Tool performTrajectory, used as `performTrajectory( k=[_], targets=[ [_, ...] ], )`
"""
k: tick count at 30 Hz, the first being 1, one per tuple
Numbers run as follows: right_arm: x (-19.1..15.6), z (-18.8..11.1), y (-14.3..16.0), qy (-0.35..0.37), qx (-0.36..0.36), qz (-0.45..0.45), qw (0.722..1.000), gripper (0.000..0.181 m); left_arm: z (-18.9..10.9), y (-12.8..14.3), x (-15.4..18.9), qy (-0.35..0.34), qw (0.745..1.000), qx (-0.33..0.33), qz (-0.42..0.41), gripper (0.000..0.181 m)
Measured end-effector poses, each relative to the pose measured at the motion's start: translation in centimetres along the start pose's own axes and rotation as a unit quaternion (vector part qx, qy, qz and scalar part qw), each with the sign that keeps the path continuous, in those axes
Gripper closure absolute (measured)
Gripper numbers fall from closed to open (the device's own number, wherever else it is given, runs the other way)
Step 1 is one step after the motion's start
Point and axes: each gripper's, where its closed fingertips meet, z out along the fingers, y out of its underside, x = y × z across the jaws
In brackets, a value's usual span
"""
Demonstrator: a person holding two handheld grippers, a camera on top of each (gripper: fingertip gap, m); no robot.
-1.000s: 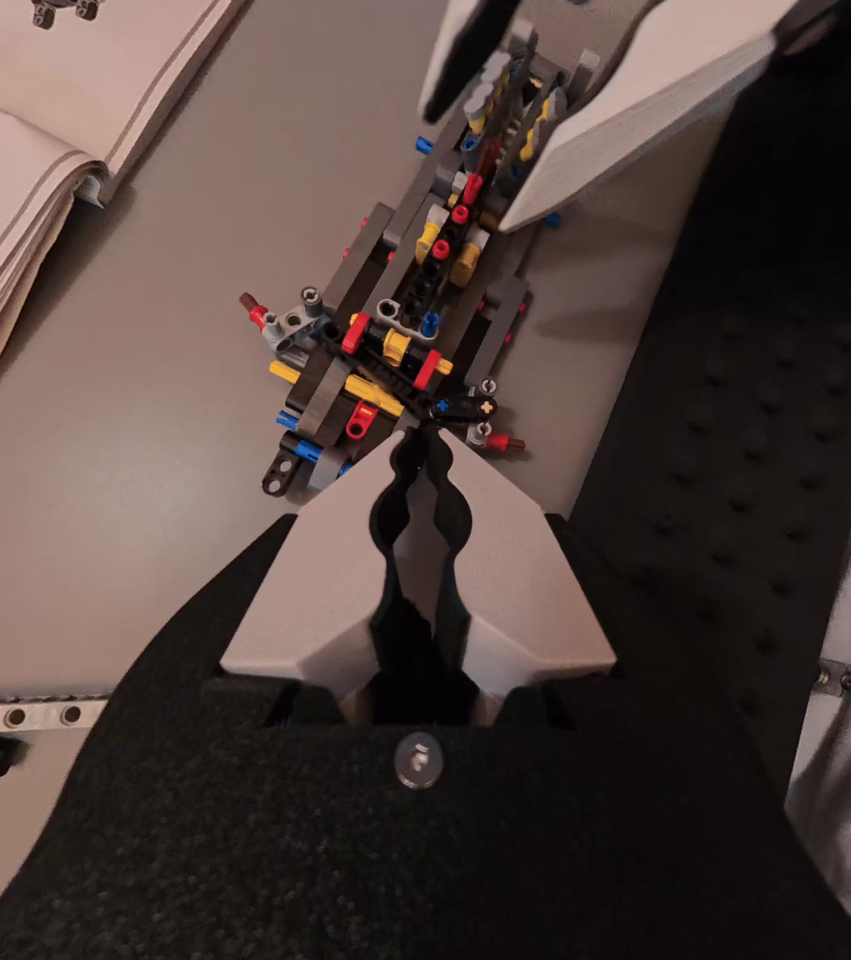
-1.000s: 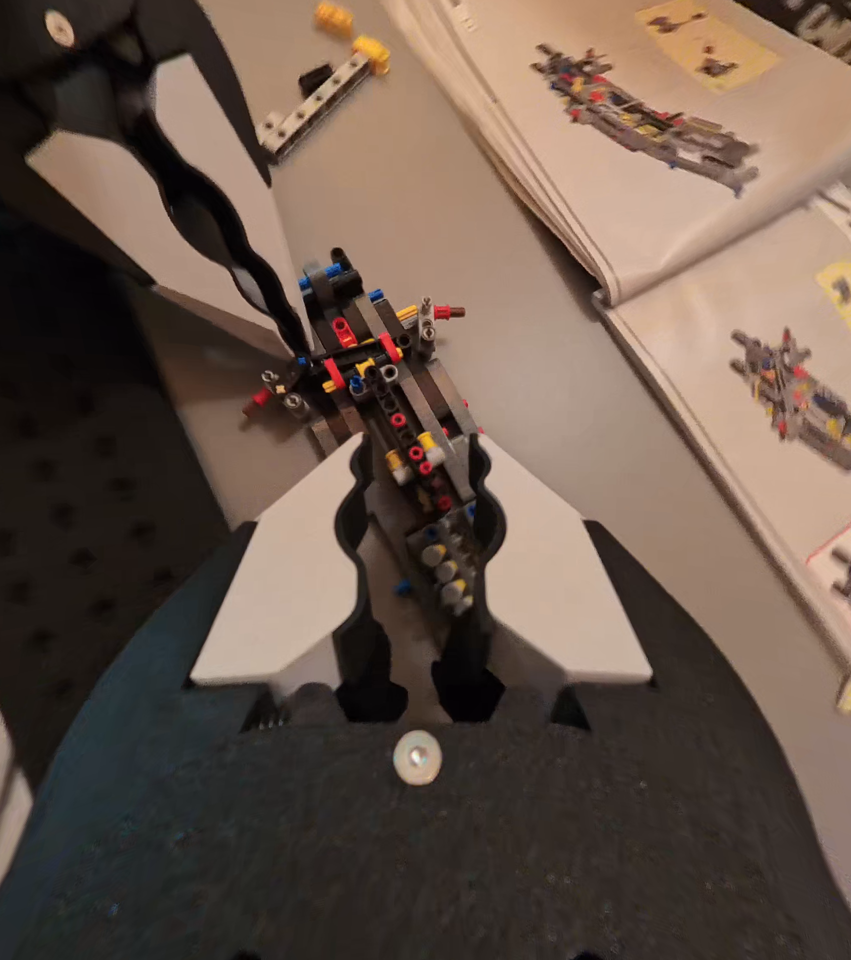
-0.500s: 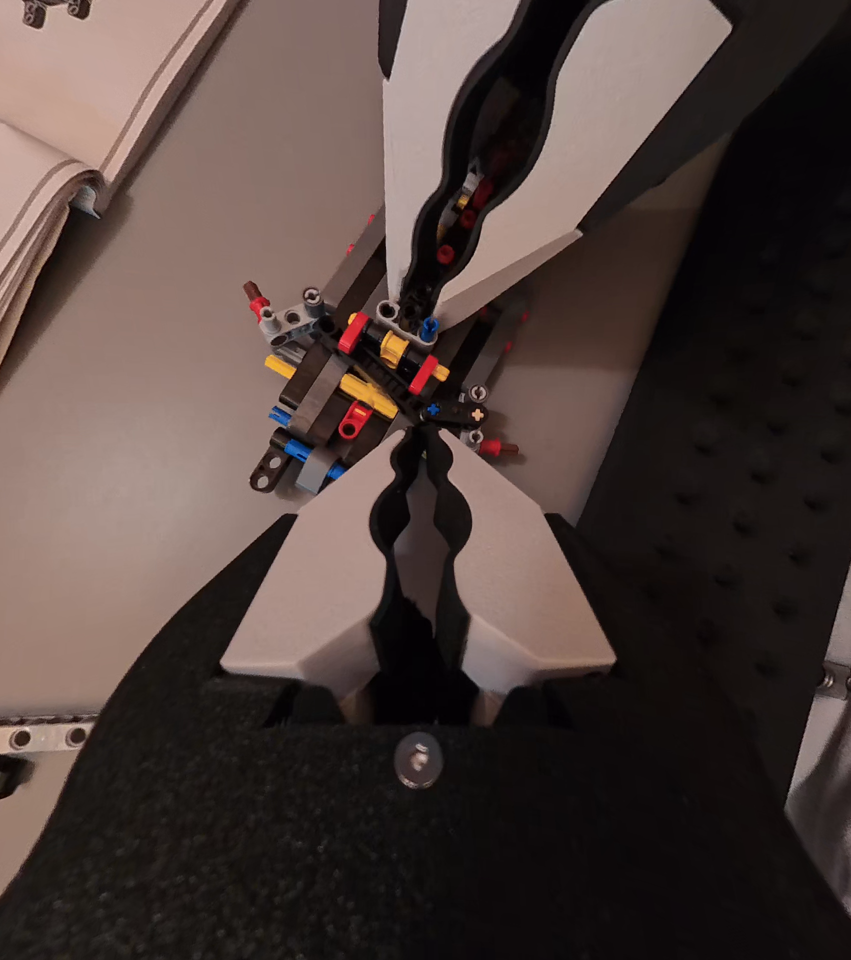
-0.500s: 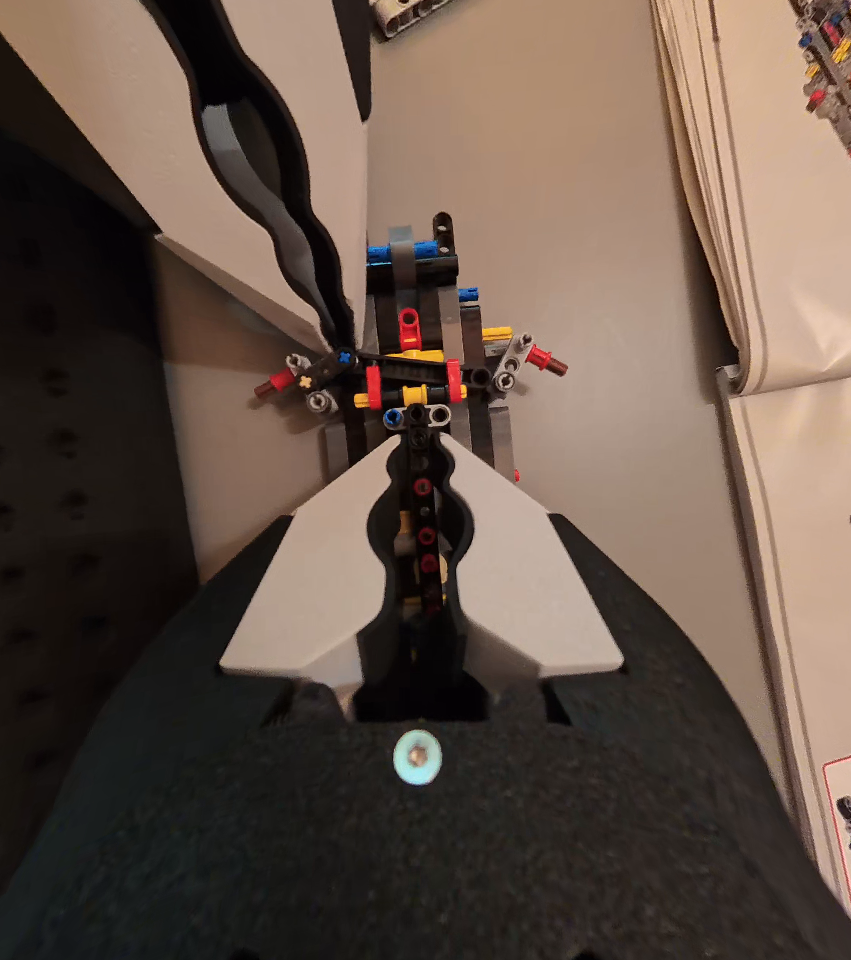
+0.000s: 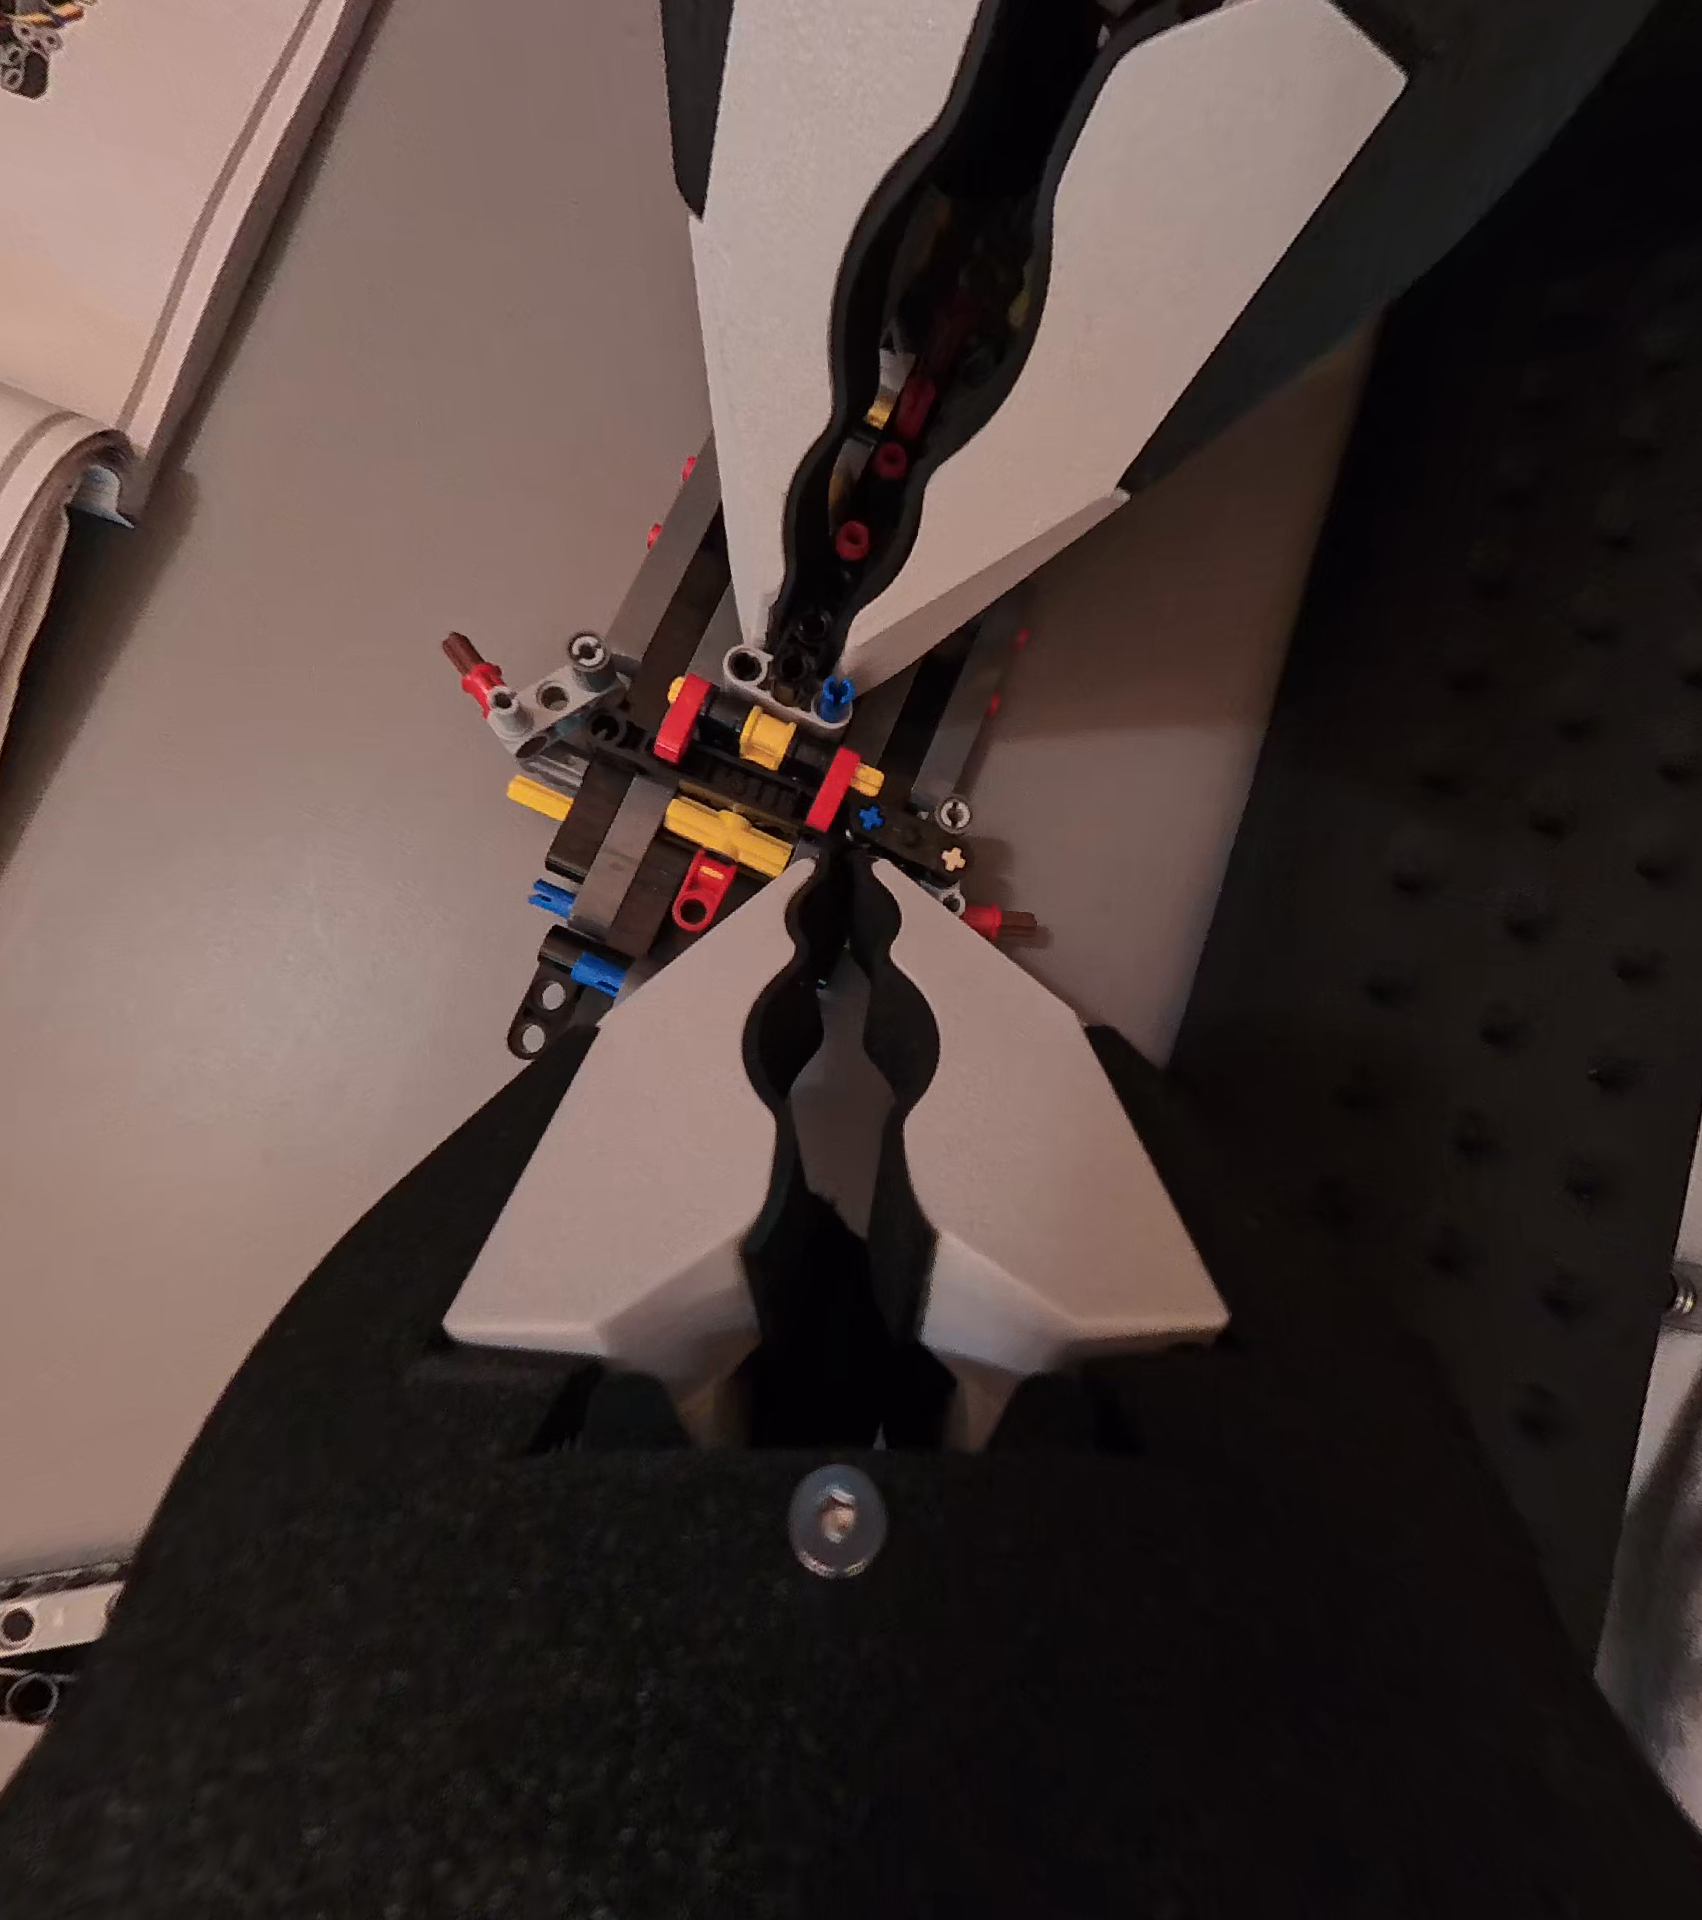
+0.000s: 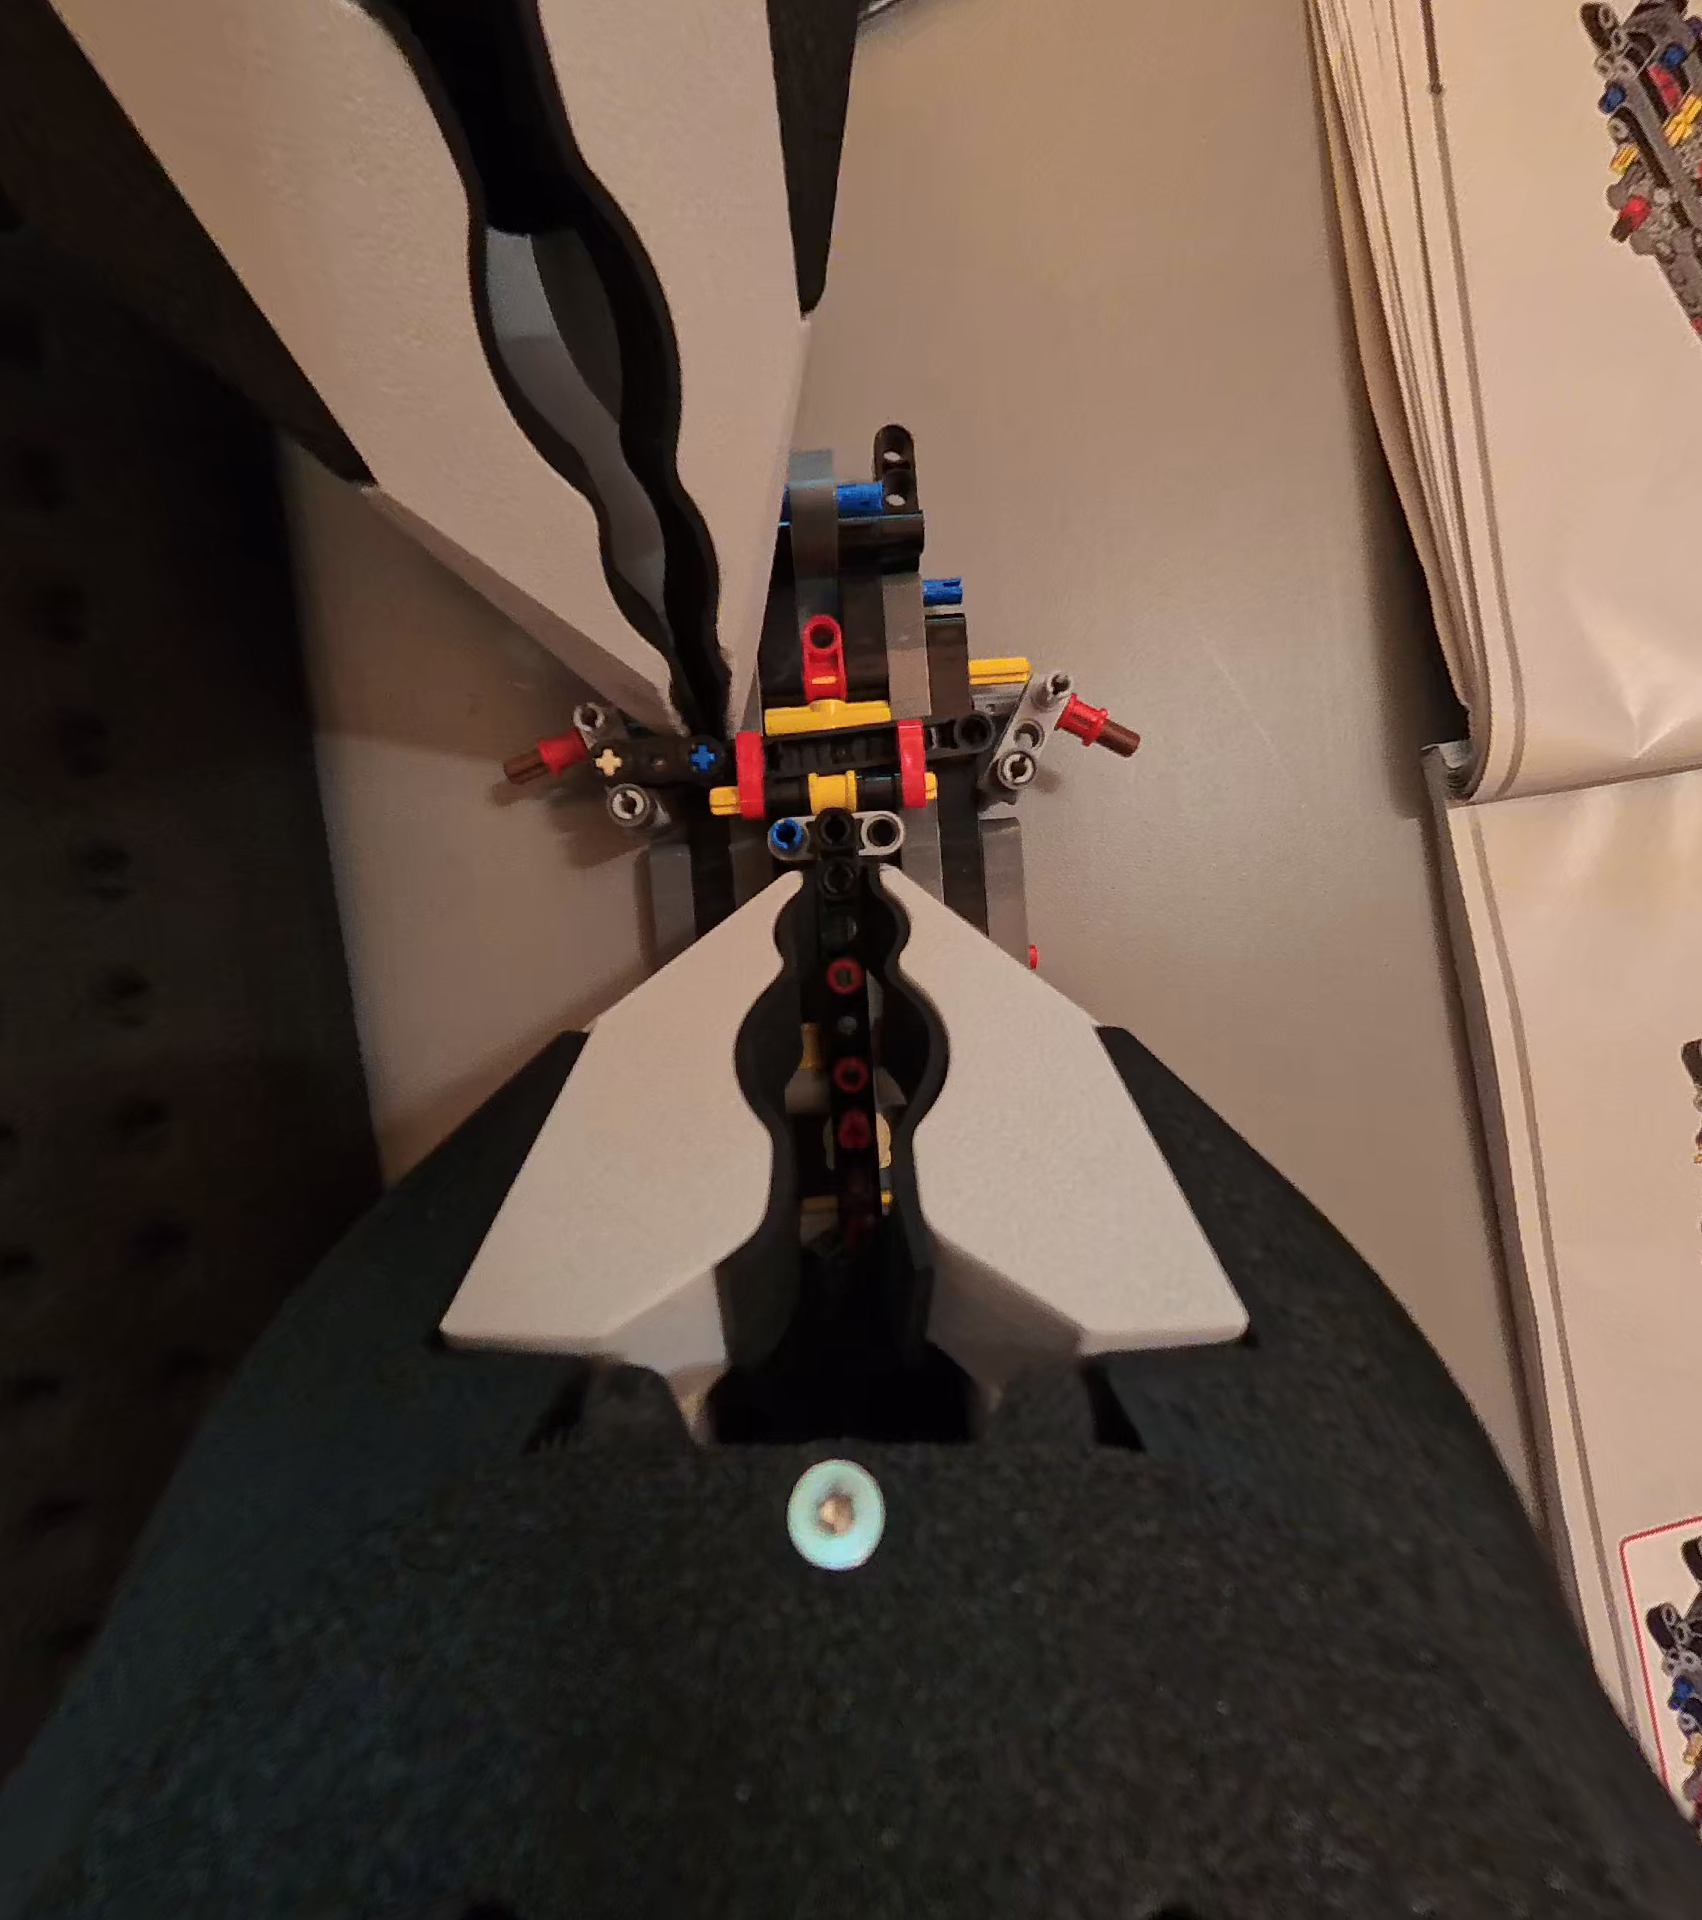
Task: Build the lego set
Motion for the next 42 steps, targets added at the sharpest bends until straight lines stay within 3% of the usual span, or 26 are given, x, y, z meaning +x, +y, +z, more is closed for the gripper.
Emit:
performTrajectory(
  k=[4,6,11,18,21,24,29,36,42],
  targets=[
    [0.2,-0.1,0.0,0.004,0.006,0.009,1.000,0.171,-0.5,-0.2,-0.1,0.017,1.000,0.009,-0.018,0.175],
    [0.2,-0.6,-0.5,0.000,0.021,0.023,1.000,0.157,-1.1,-0.6,-0.6,0.020,0.999,0.022,-0.018,0.173],
    [1.2,-1.9,-0.9,0.000,0.053,0.054,0.997,0.154,-2.2,-2.0,-3.8,-0.007,0.998,0.055,0.041,0.166],
    [3.1,-1.8,-2.5,-0.023,0.088,0.060,0.994,0.153,-0.4,-2.5,-7.0,0.008,0.995,0.040,0.093,0.161],
    [4.2,-2.0,-2.8,-0.036,0.106,0.067,0.991,0.155,0.0,-2.4,-6.3,0.047,0.994,0.045,0.086,0.161],
    [3.4,-0.5,-2.4,-0.084,0.074,0.071,0.991,0.157,0.1,-2.3,-6.1,0.042,0.993,0.058,0.094,0.166],
    [4.0,0.7,-1.7,-0.069,0.046,0.035,0.996,0.174,-0.1,-2.2,-5.7,0.048,0.994,0.067,0.078,0.169],
    [4.5,0.2,-1.5,-0.081,0.052,0.055,0.994,0.174,-1.7,-2.0,-4.4,0.041,0.994,0.073,0.074,0.170],
    [3.8,-2.8,-0.9,-0.056,0.098,0.100,0.989,0.167,-3.2,-1.0,-1.1,0.051,0.994,0.080,0.060,0.169]
  ],
)
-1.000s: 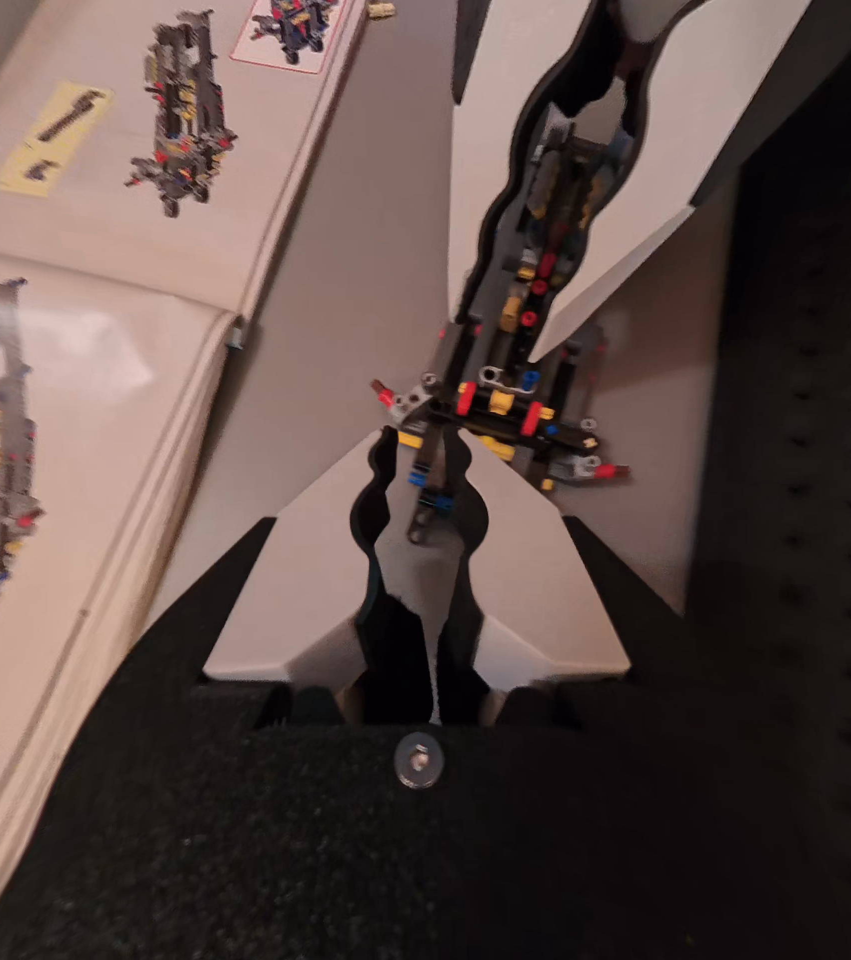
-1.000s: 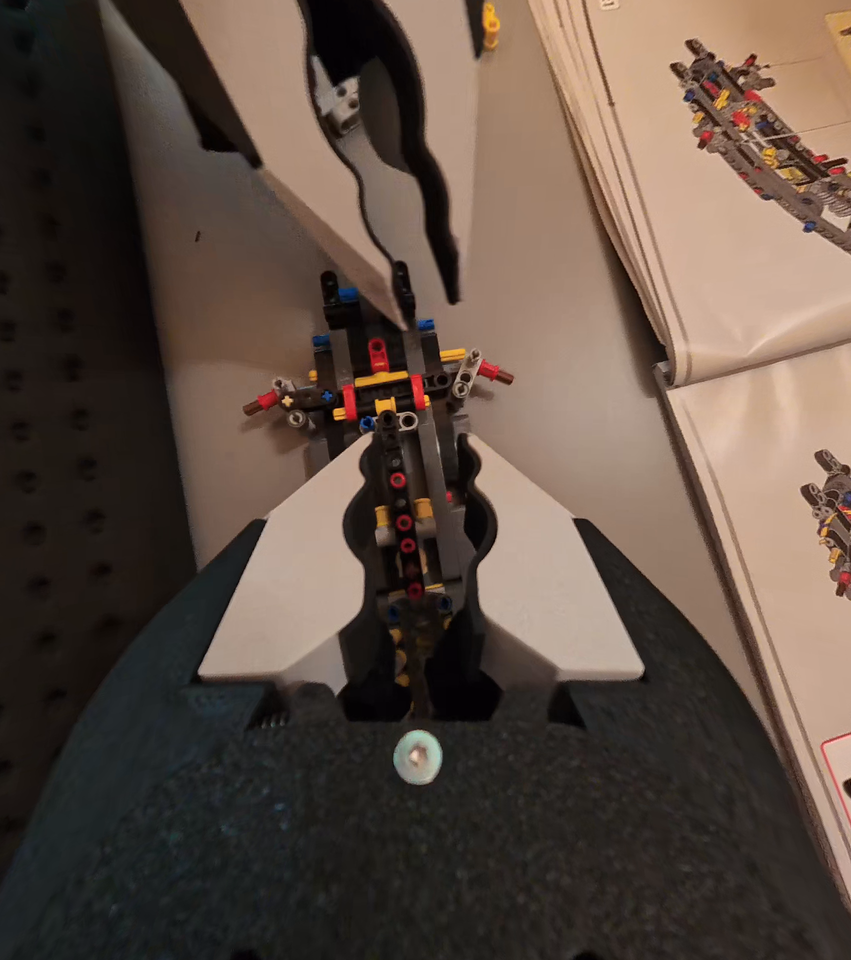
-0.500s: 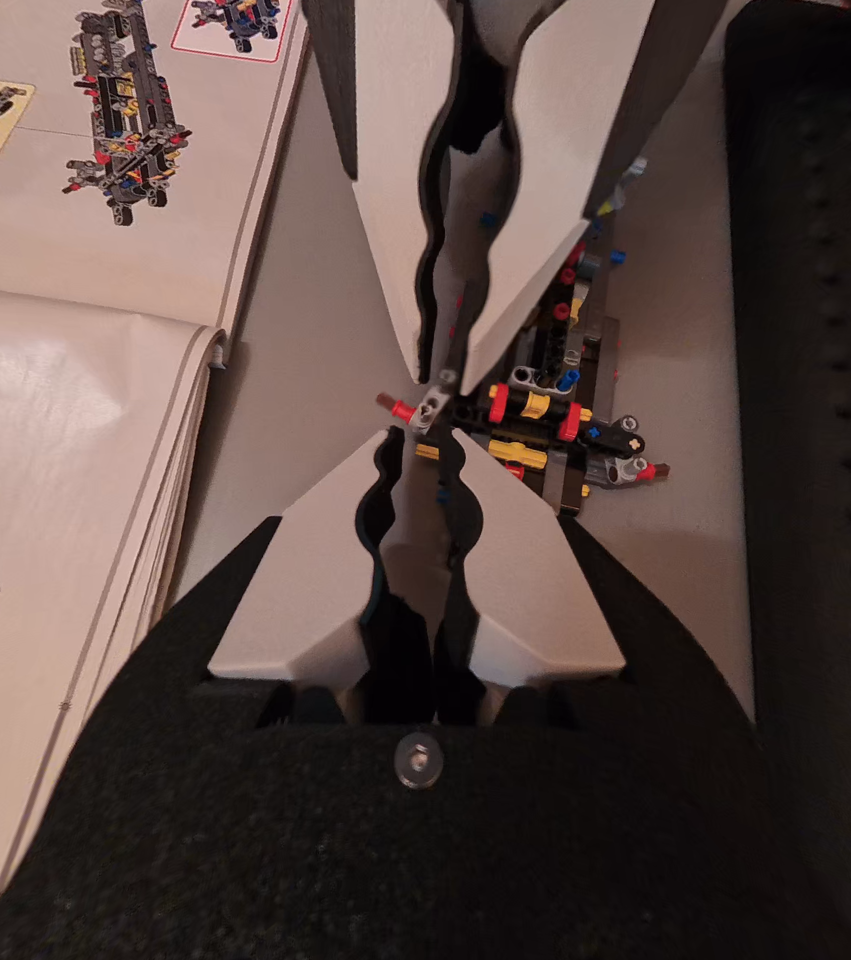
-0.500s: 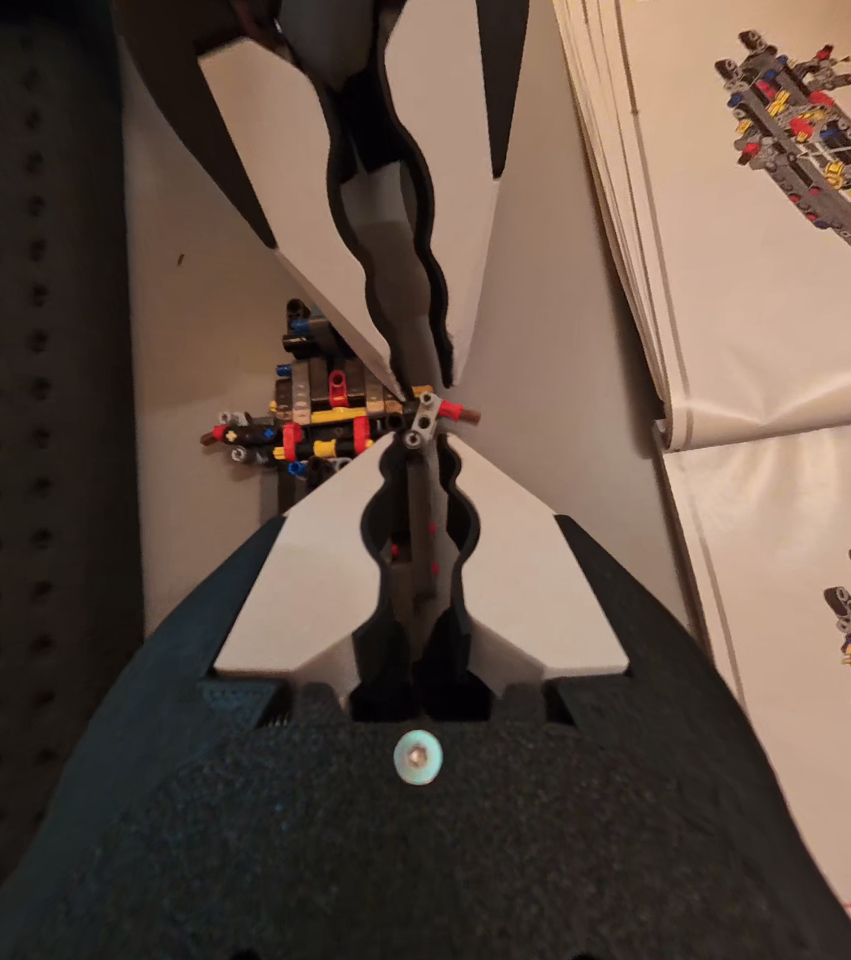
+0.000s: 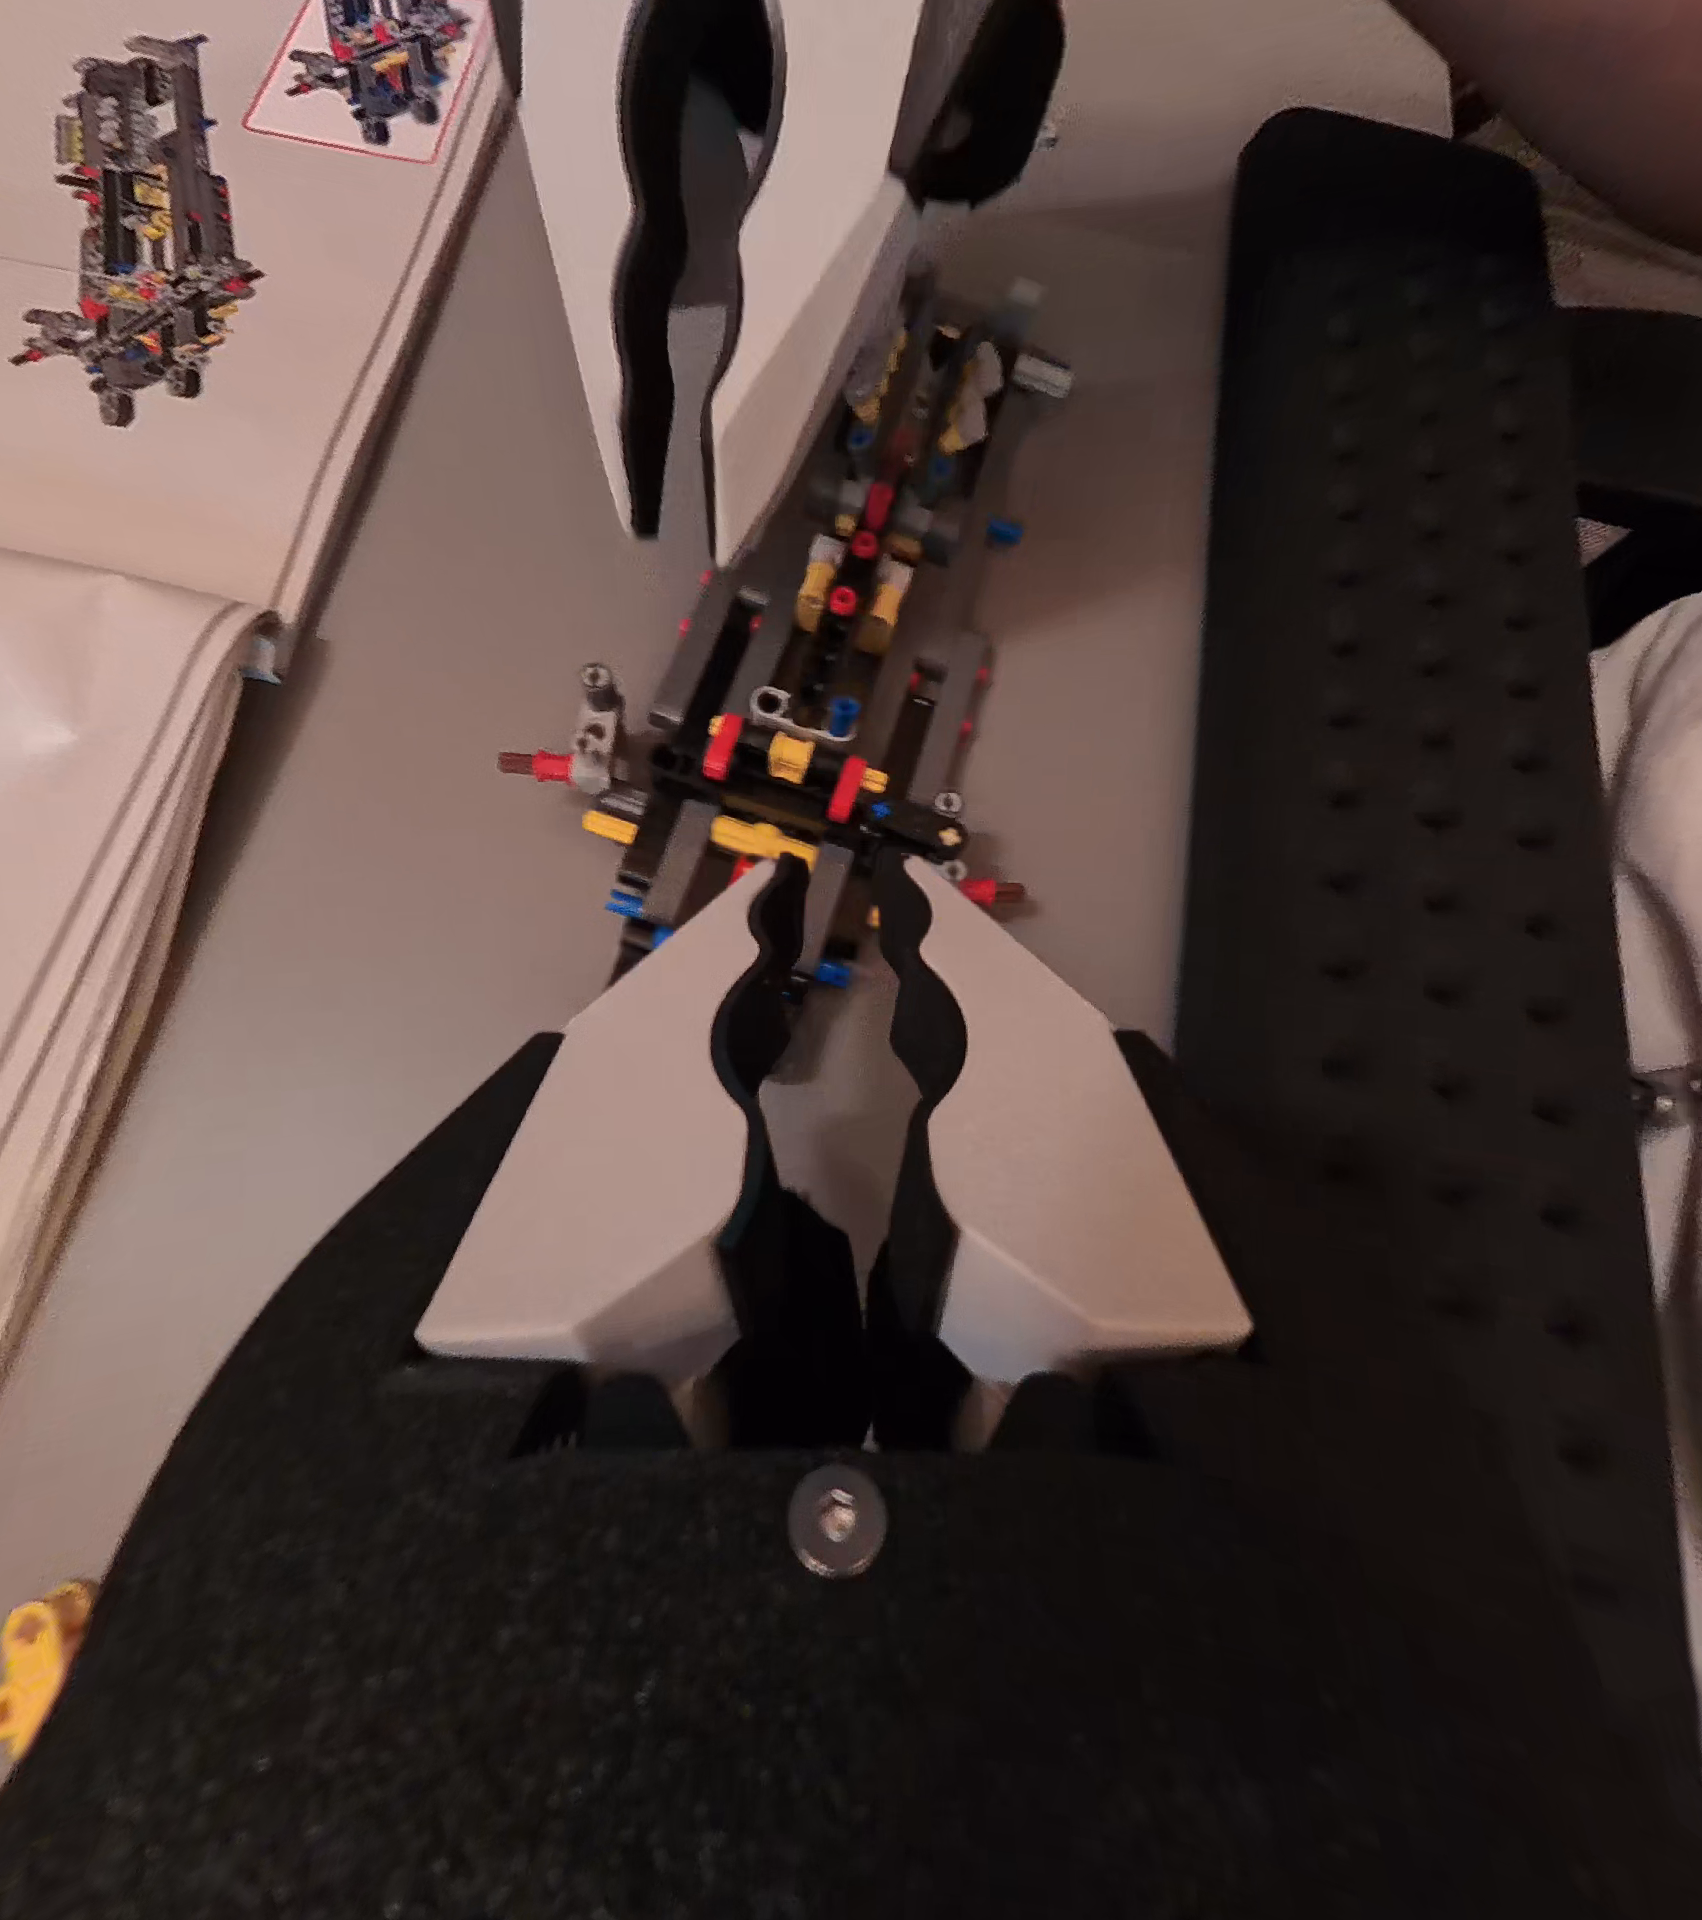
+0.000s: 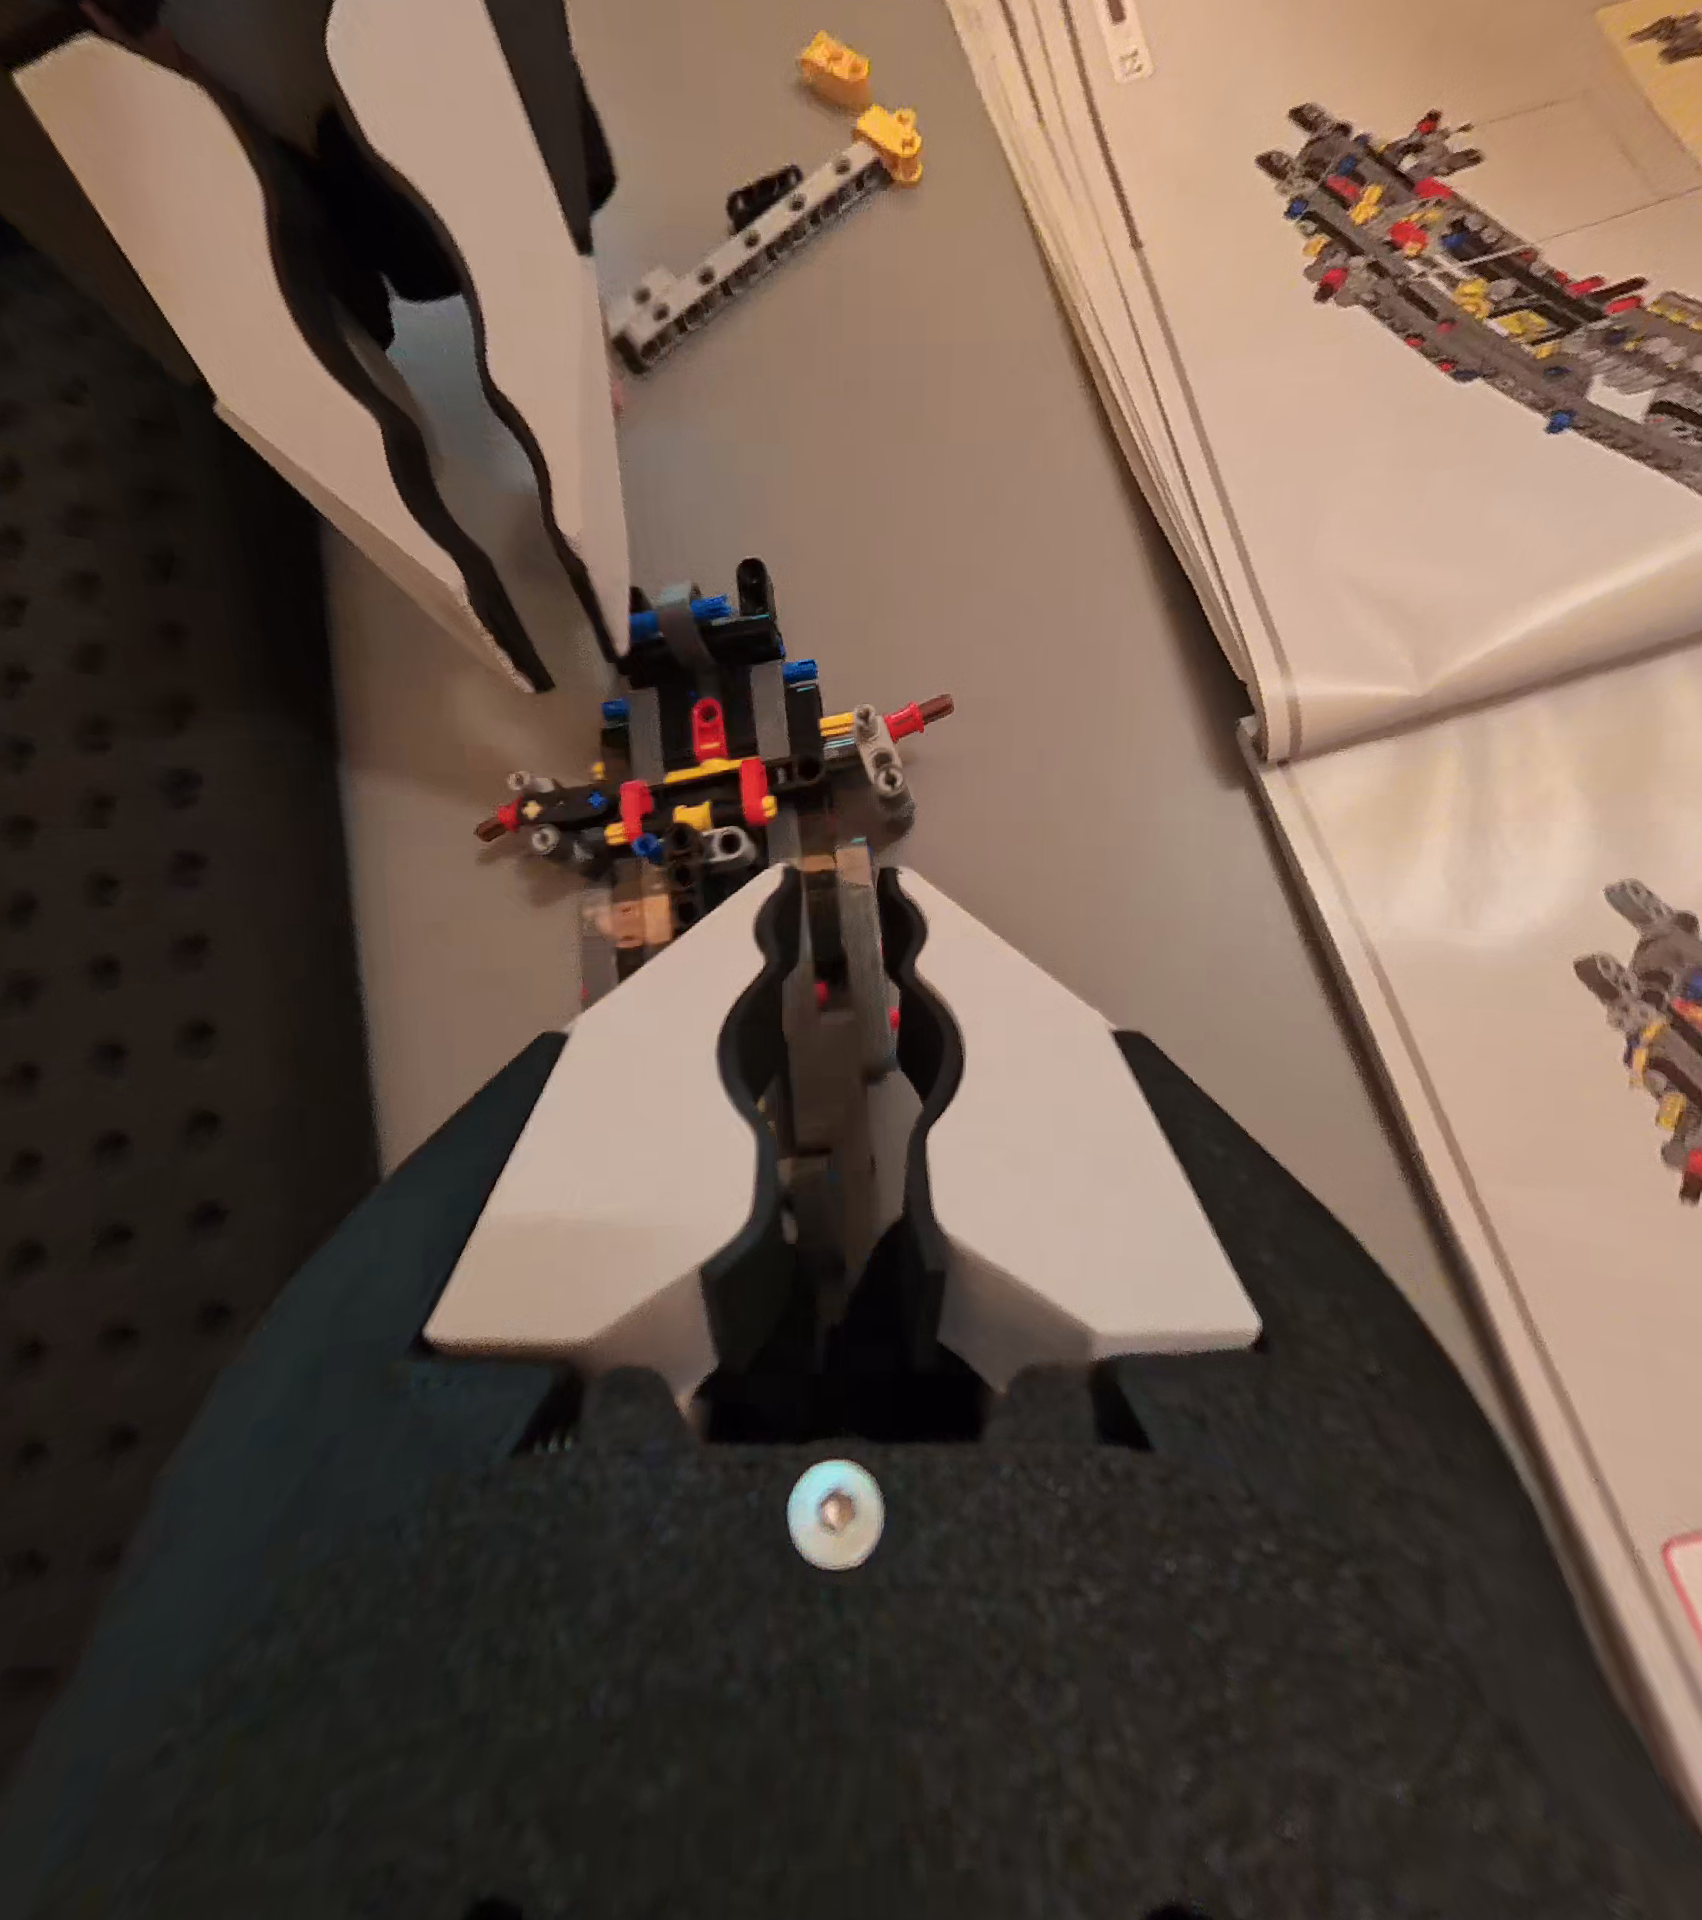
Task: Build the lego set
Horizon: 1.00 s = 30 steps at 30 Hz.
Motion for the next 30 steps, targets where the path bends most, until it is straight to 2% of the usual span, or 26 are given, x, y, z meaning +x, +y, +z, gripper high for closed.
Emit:
performTrajectory(
  k=[7,11,13,15,18,22,25,28,30],
  targets=[
    [-0.8,-3.2,0.7,0.048,0.095,0.077,0.991,0.157,0.6,1.6,2.0,-0.017,0.999,-0.028,0.000,0.167],
    [0.8,-5.2,1.2,0.136,0.170,0.100,0.971,0.156,0.7,1.1,2.0,-0.009,1.000,-0.017,-0.016,0.165],
    [1.0,-5.6,1.9,0.152,0.180,0.130,0.963,0.155,1.0,1.0,1.9,-0.001,1.000,-0.018,-0.024,0.164],
    [-0.4,-5.1,1.9,0.139,0.165,0.150,0.965,0.157,1.4,1.0,2.0,0.004,0.999,-0.024,-0.026,0.163],
    [-4.0,-3.7,0.7,0.114,0.159,0.122,0.973,0.166,1.8,1.1,1.9,-0.007,0.999,-0.025,-0.027,0.165],
    [-7.6,-0.2,0.2,0.073,0.139,0.089,0.984,0.157,1.8,1.0,1.7,-0.009,0.999,-0.010,-0.051,0.160],
    [-7.6,2.0,0.7,0.100,0.089,0.057,0.989,0.155,2.0,0.9,1.7,-0.002,0.998,-0.005,-0.055,0.151],
    [-6.7,2.7,0.5,0.152,0.065,0.007,0.986,0.156,2.4,1.3,1.6,-0.004,0.999,-0.012,-0.044,0.150],
    [-6.7,3.3,0.6,0.152,0.055,-0.012,0.987,0.159,2.7,1.4,1.5,-0.008,0.999,-0.013,-0.041,0.153]
  ],
)
